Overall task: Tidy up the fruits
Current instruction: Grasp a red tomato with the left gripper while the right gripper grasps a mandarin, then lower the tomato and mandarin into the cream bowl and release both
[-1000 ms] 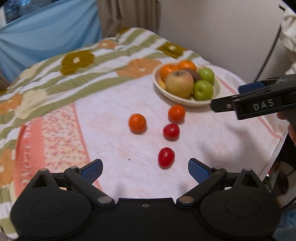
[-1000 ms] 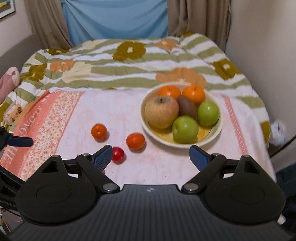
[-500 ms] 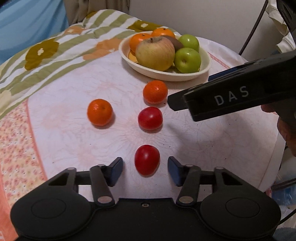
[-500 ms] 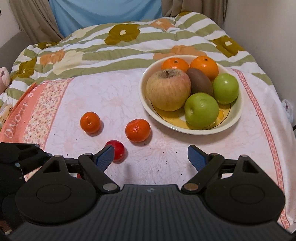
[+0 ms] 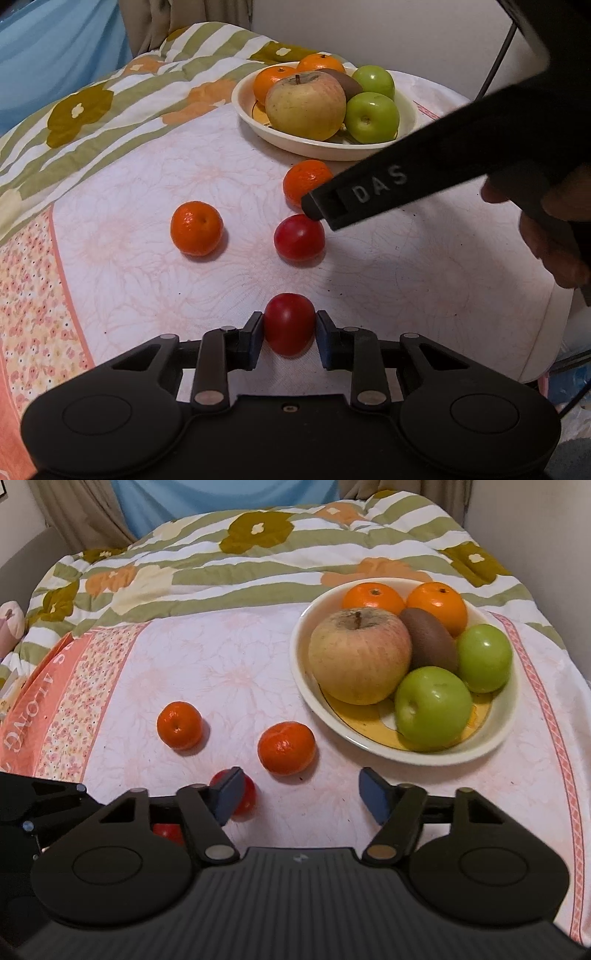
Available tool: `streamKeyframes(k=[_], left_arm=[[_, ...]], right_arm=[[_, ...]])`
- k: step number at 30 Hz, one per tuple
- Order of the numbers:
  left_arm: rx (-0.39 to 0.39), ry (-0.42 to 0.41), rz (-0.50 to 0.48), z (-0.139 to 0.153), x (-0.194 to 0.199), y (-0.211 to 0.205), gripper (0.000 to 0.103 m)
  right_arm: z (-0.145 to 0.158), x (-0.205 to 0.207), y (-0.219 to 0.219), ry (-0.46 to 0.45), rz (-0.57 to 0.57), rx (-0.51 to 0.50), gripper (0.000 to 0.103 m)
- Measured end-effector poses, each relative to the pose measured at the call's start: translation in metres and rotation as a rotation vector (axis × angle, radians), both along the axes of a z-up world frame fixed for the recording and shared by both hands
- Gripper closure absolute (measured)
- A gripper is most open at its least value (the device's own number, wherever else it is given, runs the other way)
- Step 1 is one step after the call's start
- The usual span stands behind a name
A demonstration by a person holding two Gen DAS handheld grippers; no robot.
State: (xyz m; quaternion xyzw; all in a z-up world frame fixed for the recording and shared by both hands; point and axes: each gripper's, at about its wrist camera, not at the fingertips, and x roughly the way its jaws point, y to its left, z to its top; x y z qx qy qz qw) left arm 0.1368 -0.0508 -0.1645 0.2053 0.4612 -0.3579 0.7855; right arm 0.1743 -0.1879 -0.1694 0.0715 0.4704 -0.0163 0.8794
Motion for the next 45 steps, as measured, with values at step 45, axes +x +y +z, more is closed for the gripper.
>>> streamKeyframes(k=[45], left_arm=[[-0.026, -0.079, 0.232, 0.037, 0.003, 0.054, 0.07]], right_arm=[[0.016, 0.008, -0.001, -0.045, -0.061, 0.1, 0.051]])
